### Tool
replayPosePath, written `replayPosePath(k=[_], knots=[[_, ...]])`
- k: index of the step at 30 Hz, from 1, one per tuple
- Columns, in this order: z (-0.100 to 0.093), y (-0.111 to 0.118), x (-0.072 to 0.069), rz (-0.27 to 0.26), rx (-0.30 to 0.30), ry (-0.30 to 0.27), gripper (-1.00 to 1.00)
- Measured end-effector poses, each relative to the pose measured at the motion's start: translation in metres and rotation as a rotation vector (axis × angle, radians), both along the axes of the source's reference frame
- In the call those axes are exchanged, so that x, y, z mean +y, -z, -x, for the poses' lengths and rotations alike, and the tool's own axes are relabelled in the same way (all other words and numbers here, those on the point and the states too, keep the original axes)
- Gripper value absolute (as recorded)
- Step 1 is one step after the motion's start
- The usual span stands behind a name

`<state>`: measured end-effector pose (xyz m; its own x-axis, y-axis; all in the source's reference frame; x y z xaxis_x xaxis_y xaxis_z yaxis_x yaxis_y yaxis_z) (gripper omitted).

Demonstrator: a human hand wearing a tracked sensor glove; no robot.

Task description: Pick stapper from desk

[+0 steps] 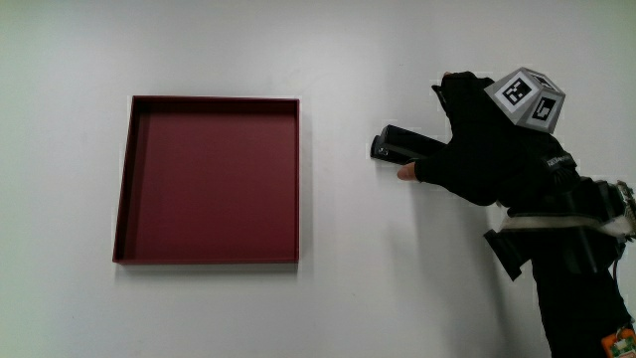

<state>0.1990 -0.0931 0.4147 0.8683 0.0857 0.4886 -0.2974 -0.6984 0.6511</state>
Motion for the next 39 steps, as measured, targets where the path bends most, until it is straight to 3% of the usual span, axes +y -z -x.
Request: replayPosePath(k=[6,16,21,25,29,39], knots=[[-0.003,-0.020,-0.007,0.037,0.000,-0.021,0.00],[-0.005,-0.059,-0.009,0.116,0.051,-0.035,0.00],[-0.005,-0.067,-0.010,0.125,0.052,-0.032,0.00],[-0.003,-0.065,-0.010,0.117,0.031,-0.028,0.00],[-0.003,-0.069,-0.011,0.116,0.038,-0.034,0.14],[-0.002,-0.067,-0.011,0.026,0.005,-0.066,0.48]])
